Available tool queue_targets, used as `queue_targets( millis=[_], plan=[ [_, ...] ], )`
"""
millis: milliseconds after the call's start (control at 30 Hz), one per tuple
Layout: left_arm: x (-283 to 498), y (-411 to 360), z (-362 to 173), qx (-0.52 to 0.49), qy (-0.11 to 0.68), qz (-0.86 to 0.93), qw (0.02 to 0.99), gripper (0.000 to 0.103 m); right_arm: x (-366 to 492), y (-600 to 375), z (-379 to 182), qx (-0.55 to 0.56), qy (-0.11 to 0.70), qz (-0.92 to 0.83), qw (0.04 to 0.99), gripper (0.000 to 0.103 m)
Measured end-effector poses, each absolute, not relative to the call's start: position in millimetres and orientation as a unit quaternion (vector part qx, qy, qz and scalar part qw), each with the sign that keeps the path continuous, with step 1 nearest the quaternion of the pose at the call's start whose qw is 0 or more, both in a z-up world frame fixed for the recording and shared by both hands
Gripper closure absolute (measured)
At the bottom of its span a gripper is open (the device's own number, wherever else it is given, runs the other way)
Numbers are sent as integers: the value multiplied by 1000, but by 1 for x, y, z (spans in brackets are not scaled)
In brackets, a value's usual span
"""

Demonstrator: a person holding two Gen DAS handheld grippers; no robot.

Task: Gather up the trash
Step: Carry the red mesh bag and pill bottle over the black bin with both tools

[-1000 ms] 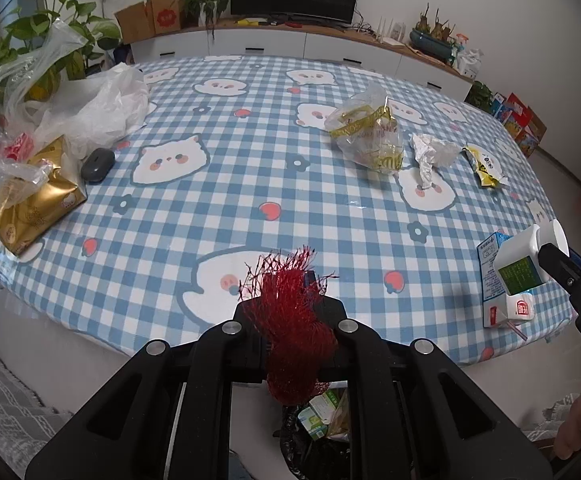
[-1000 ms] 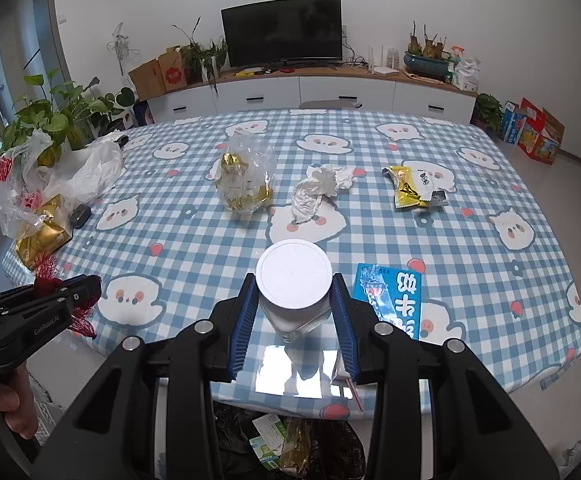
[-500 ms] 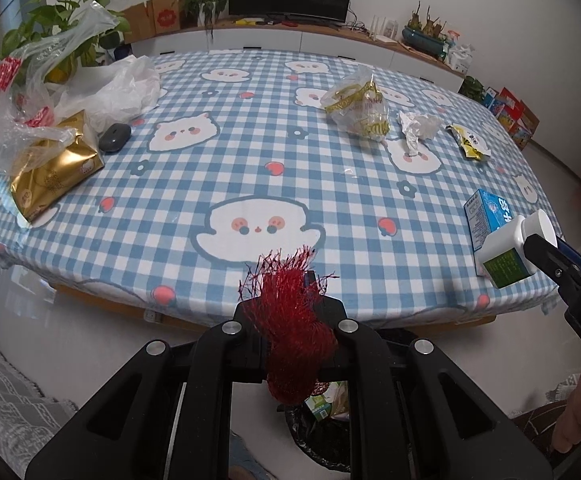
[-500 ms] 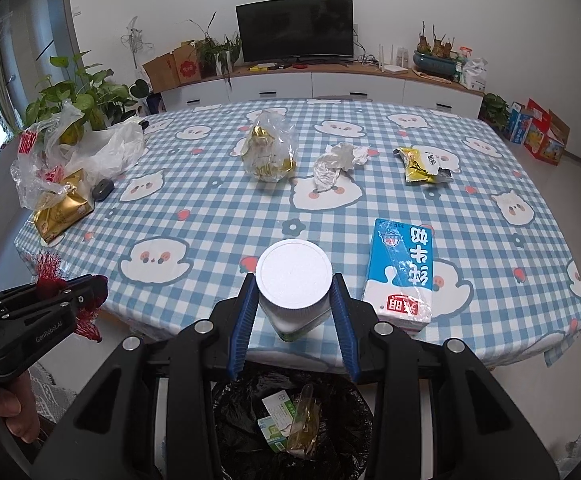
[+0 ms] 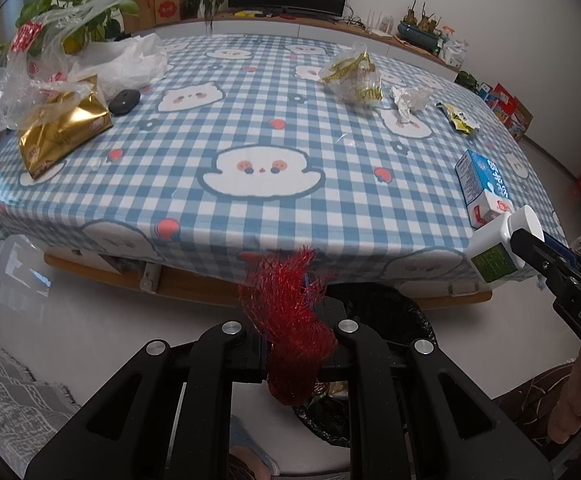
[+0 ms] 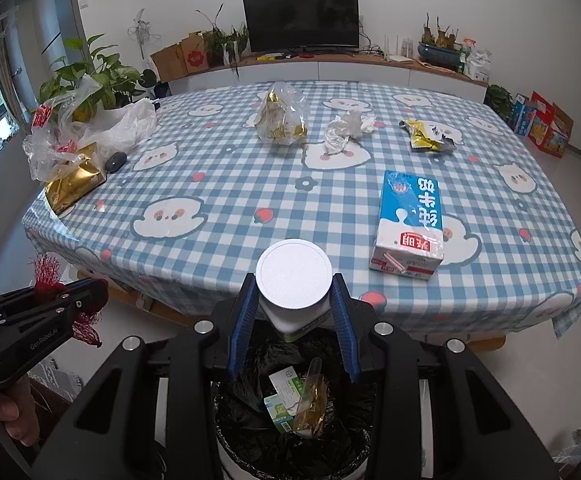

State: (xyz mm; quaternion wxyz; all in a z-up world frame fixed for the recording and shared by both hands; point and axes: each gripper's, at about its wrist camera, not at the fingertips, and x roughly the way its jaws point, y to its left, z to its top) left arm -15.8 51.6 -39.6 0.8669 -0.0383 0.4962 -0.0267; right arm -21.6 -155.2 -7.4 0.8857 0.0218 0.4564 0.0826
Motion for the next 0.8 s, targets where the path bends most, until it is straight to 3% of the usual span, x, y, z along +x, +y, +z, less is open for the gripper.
queue_targets(
  millis=[800],
  plan=[
    [-16, 60, -139, -48, 550, -7, 834, 90, -38, -146, -113, 9, 530, 71, 845, 68]
  ],
)
